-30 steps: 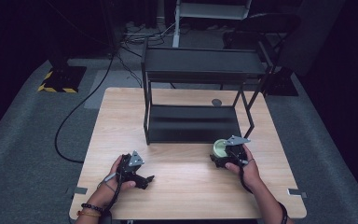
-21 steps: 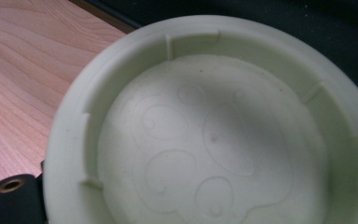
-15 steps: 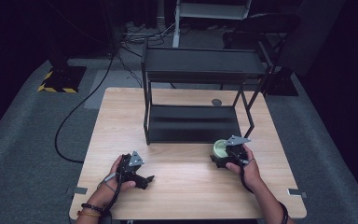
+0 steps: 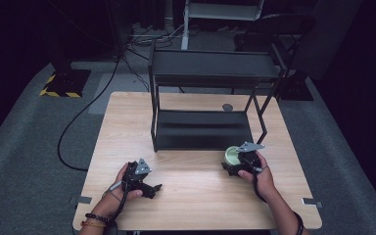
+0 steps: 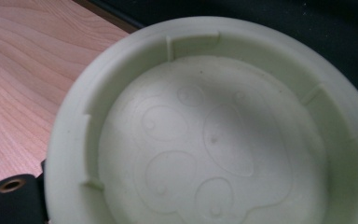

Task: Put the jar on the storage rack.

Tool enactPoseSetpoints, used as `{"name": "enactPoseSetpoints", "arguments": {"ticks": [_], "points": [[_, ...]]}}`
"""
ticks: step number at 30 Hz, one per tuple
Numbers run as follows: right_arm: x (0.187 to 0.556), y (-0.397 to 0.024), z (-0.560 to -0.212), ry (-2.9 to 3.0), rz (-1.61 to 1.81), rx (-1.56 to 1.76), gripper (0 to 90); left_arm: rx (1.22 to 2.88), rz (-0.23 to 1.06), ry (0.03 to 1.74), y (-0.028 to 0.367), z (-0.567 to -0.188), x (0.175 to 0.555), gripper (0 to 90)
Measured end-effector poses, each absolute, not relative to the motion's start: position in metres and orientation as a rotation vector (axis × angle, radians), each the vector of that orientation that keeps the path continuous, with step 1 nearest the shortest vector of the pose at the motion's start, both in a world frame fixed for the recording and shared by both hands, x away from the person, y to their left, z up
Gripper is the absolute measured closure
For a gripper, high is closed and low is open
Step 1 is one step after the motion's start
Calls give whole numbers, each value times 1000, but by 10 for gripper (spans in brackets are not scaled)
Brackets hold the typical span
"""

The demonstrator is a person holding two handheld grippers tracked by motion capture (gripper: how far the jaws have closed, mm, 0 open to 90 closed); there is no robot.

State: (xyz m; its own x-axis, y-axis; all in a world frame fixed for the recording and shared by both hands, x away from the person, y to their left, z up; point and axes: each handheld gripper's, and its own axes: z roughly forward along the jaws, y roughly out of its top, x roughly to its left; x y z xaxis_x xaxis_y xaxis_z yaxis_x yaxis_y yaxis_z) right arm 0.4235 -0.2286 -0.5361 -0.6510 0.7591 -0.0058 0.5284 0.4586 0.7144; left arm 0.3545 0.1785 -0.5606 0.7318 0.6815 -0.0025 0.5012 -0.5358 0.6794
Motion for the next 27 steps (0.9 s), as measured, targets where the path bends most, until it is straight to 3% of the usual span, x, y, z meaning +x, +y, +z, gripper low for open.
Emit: {"name": "enactPoseSetpoints", "arguments": {"ticks": [27], "points": [[415, -225, -511, 2369, 993, 1057, 113, 2253, 346, 885, 178, -561, 355, 1]]}}
